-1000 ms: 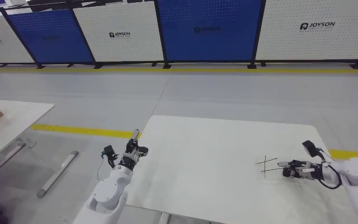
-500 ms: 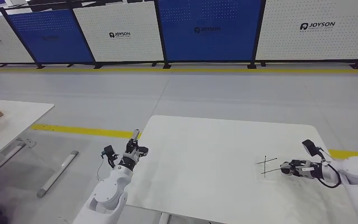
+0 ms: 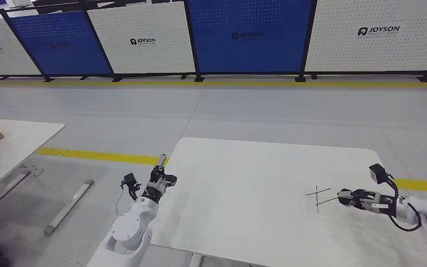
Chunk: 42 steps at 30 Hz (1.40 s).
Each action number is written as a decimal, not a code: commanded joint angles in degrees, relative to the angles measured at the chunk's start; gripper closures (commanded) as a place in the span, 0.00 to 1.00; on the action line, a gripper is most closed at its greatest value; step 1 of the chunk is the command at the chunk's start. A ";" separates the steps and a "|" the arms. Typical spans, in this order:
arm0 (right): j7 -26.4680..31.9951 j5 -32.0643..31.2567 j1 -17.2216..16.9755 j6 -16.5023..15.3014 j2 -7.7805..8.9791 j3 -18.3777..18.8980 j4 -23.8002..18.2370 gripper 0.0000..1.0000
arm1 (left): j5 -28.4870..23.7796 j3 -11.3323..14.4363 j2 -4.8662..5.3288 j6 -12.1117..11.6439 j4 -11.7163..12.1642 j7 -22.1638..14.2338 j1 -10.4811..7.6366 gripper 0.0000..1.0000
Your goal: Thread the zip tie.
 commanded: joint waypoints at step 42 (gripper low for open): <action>-0.61 17.00 -13.04 -8.31 0.40 5.08 -19.17 1.00 | 0.00 0.00 0.00 0.00 0.00 0.00 0.00 1.00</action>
